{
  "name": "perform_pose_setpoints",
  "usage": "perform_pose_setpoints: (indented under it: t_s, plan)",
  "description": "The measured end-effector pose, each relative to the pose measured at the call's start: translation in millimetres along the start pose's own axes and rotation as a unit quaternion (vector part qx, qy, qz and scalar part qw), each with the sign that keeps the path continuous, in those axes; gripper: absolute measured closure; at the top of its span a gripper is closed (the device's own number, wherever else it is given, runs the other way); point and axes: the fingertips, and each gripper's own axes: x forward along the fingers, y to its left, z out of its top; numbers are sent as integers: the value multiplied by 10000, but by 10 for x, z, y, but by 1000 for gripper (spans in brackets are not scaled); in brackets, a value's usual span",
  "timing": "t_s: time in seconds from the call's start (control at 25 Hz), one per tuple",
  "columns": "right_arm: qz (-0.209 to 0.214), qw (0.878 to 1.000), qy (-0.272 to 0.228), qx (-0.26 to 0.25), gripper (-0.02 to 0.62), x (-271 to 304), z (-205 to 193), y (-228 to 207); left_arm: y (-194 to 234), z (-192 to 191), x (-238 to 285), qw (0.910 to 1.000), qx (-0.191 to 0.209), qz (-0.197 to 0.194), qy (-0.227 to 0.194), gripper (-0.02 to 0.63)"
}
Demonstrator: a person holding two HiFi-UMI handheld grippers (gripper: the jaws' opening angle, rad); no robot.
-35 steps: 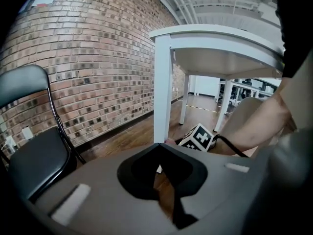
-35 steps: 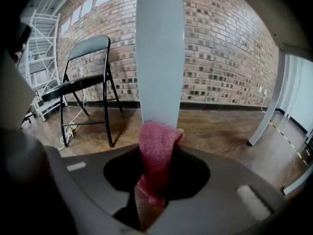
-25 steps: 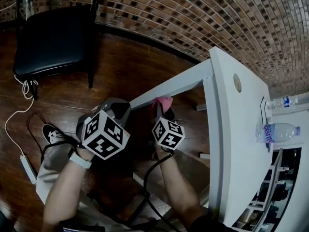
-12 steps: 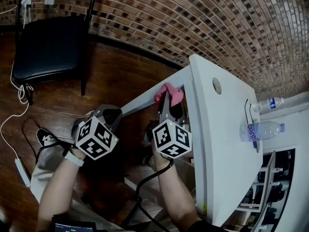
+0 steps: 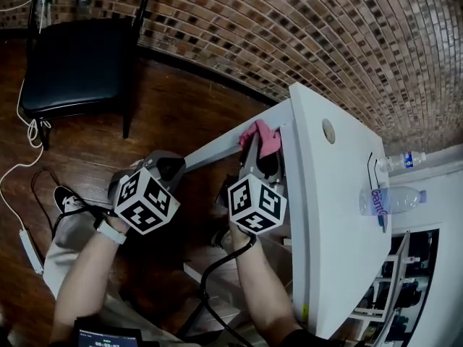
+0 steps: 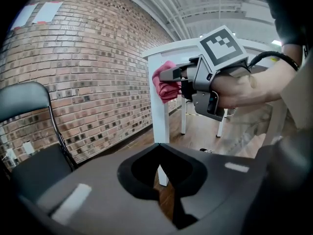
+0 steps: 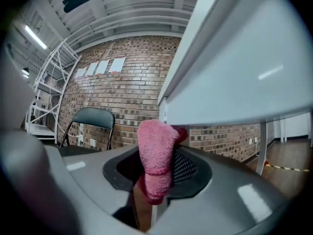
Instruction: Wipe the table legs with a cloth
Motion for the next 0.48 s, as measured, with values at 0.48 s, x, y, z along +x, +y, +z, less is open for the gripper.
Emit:
perform_pose_setpoints:
  t_s: [0.48]
  plan:
    - [110,9996,262,38,471,37,-285,-12,-35,7,34,9999,114,-30,64,604]
